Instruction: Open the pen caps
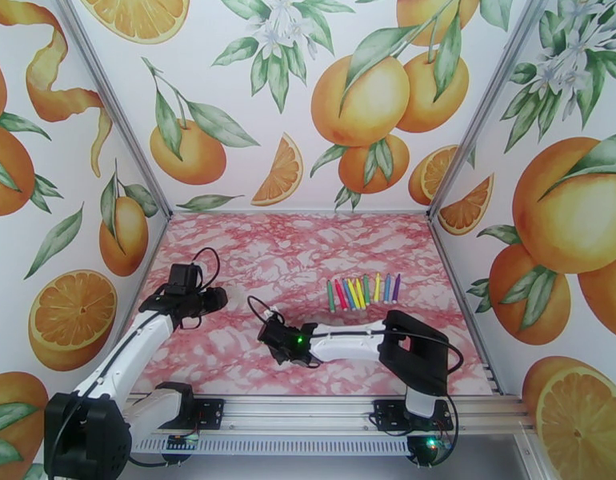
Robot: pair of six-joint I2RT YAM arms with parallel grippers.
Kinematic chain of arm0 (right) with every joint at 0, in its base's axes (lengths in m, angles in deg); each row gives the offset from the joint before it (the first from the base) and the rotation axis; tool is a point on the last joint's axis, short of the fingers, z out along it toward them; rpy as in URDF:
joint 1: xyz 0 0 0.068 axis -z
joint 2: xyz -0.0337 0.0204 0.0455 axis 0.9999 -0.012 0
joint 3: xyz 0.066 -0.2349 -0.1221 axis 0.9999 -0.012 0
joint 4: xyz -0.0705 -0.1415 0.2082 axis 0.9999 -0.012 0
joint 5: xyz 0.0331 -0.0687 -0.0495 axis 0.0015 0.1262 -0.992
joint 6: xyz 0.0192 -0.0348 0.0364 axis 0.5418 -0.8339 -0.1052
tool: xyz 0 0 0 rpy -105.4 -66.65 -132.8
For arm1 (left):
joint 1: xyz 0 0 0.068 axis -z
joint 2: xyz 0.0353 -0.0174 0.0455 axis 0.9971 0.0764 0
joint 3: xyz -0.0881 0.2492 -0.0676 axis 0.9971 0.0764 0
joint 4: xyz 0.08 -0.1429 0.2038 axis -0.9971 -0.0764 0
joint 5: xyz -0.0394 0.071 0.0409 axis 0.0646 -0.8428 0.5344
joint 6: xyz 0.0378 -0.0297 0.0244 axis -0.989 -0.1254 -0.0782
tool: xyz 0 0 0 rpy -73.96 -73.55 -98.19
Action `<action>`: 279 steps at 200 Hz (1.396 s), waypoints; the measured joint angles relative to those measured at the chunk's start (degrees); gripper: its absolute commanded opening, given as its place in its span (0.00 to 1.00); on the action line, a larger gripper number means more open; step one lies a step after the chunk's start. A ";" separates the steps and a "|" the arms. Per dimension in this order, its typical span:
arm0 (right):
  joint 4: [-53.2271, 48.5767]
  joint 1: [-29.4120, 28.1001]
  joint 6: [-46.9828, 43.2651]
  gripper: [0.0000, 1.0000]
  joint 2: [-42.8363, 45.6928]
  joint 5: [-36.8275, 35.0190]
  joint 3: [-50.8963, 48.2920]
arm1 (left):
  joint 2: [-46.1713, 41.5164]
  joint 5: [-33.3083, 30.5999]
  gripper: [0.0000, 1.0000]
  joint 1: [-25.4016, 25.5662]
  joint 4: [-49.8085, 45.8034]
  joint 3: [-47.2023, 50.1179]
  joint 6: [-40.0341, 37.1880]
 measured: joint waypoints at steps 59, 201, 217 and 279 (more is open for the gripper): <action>5.60 5.68 0.02 0.08 7.72 3.37 -9.79 | 2.99 7.32 0.43 2.78 3.06 -0.44 -0.96; 14.43 11.72 0.44 0.08 19.93 8.24 -16.26 | 16.87 14.25 0.44 21.03 17.27 -5.29 5.75; 14.43 11.72 0.44 0.08 19.93 8.63 -16.26 | 18.47 14.88 0.44 22.49 18.73 -6.40 6.45; 14.93 11.78 0.44 0.08 20.79 9.05 -16.26 | 22.23 17.09 0.44 25.81 21.31 -8.59 6.95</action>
